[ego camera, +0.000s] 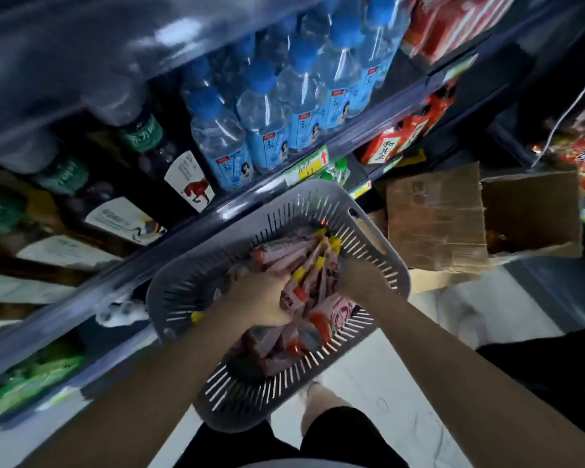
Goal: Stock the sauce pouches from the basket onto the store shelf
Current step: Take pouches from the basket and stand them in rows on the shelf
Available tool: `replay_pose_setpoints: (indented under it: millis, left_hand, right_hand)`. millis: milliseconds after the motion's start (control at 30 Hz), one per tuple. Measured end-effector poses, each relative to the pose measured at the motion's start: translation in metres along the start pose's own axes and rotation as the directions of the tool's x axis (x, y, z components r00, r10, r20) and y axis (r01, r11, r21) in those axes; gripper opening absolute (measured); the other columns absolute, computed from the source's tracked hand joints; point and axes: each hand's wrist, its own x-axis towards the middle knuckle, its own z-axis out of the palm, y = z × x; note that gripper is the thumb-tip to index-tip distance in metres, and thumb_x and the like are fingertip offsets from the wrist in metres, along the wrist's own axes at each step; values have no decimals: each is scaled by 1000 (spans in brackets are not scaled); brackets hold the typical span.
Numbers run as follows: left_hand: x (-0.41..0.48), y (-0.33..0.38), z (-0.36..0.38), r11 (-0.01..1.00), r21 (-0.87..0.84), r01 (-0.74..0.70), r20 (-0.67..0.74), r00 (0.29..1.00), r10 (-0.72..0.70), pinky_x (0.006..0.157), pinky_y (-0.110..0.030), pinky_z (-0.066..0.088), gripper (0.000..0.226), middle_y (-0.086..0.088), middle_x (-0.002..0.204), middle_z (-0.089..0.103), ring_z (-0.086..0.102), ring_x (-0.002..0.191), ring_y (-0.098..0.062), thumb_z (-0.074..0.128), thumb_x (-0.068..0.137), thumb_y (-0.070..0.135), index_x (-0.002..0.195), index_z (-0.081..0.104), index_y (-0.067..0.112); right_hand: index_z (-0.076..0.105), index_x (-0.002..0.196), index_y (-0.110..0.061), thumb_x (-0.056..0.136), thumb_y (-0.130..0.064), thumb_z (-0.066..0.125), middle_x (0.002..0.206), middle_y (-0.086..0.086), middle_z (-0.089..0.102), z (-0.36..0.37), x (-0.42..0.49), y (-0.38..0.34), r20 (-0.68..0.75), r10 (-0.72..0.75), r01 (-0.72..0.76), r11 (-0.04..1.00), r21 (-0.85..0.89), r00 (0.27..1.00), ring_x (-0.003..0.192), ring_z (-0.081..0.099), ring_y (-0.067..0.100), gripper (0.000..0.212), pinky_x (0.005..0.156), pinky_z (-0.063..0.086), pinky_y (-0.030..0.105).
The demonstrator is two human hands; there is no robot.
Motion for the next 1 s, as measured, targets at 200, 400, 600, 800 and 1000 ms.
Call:
replay_pose_setpoints:
  millis: [200, 400, 600, 800, 1000]
  left_hand:
    - [-4, 0, 8, 965, -258, 39, 27, 999, -33, 84, -38, 52, 49, -2, 111, 64, 61, 99, -20, 74, 73, 37, 115, 55, 21]
    - [-12, -6, 13, 952, -279, 122, -71, 987, -147, 88, -38, 48, 53, -10, 120, 61, 57, 109, -27, 62, 81, 24, 132, 49, 20]
    - [-18, -20, 22, 852, -501, 156, -329, 876, -354, 73, -29, 44, 29, -17, 100, 67, 63, 96, -32, 51, 96, 25, 106, 66, 2]
    - [-25, -40, 26, 710, -671, 211, -291, 807, -514, 56, -35, 40, 44, -12, 56, 57, 55, 59, -25, 56, 93, 33, 60, 60, 4]
    - [-28, -43, 20, 584, -774, 246, -191, 788, -585, 61, -35, 44, 35, -24, 72, 65, 60, 66, -29, 60, 91, 26, 66, 62, 1]
  right_hand:
    - [63, 107, -4, 89, -44, 53, 105, 14, 65, 21, 27, -7, 123, -33, 8, 980, 201, 992, 94, 62, 28, 45, 76, 45, 31]
    - [52, 128, -4, 94, -54, 39, 90, 12, 67, 21, 32, -1, 206, -71, 46, 991, 123, 976, 84, 63, 27, 61, 89, 49, 39]
    - [55, 127, -6, 98, -22, 41, 127, 20, 57, 16, 37, 9, 230, -127, 117, 992, 53, 965, 113, 57, 33, 35, 96, 45, 43]
    - [58, 117, 2, 92, -1, 47, 116, 16, 64, 19, 33, 22, 258, -38, 59, 996, -73, 965, 104, 63, 29, 27, 86, 50, 34]
    - [55, 121, 2, 93, -7, 51, 117, 15, 65, 21, 39, 39, 228, -77, 114, 981, -154, 971, 109, 62, 28, 29, 90, 49, 32]
